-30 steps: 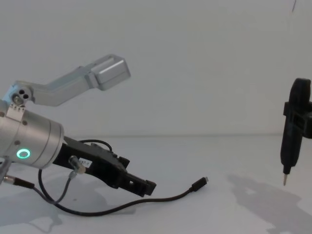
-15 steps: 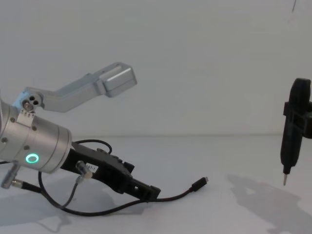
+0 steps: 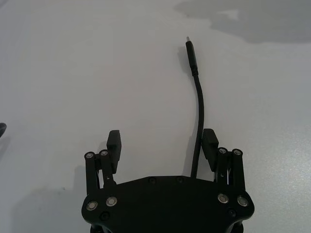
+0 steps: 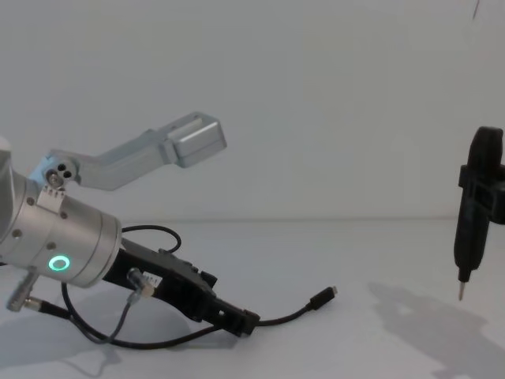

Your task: Pick up the data cable with the one hand.

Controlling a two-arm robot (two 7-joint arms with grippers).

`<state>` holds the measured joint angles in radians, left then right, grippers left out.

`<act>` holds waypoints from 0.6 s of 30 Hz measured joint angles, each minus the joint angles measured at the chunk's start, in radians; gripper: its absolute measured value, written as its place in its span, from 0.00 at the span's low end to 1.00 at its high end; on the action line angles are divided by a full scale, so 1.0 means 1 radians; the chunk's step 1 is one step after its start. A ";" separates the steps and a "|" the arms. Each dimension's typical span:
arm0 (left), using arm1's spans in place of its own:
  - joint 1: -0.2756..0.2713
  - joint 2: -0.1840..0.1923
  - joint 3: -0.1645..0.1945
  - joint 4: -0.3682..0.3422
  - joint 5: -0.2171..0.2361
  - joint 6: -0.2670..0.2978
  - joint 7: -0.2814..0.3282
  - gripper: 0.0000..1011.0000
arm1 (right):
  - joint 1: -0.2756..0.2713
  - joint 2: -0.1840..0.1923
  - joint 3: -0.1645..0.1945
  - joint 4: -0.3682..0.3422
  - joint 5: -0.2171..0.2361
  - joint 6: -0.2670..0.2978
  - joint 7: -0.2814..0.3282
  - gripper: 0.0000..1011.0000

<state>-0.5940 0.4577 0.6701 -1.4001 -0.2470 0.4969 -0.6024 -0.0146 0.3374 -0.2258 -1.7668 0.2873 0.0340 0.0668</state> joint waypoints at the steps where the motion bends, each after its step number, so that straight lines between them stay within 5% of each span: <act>1: -0.001 -0.001 0.000 0.001 0.001 0.003 0.000 0.99 | 0.000 0.000 0.000 0.000 0.000 0.000 0.000 0.28; 8: -0.003 -0.008 0.002 0.007 0.005 0.020 0.000 0.97 | 0.000 0.000 0.000 0.000 0.000 0.000 0.000 0.28; 18: -0.005 -0.014 0.003 0.012 0.009 0.033 0.000 0.79 | 0.000 0.000 0.000 0.000 0.000 0.000 0.000 0.28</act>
<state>-0.5990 0.4438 0.6731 -1.3880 -0.2385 0.5300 -0.6021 -0.0146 0.3374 -0.2258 -1.7668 0.2874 0.0340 0.0668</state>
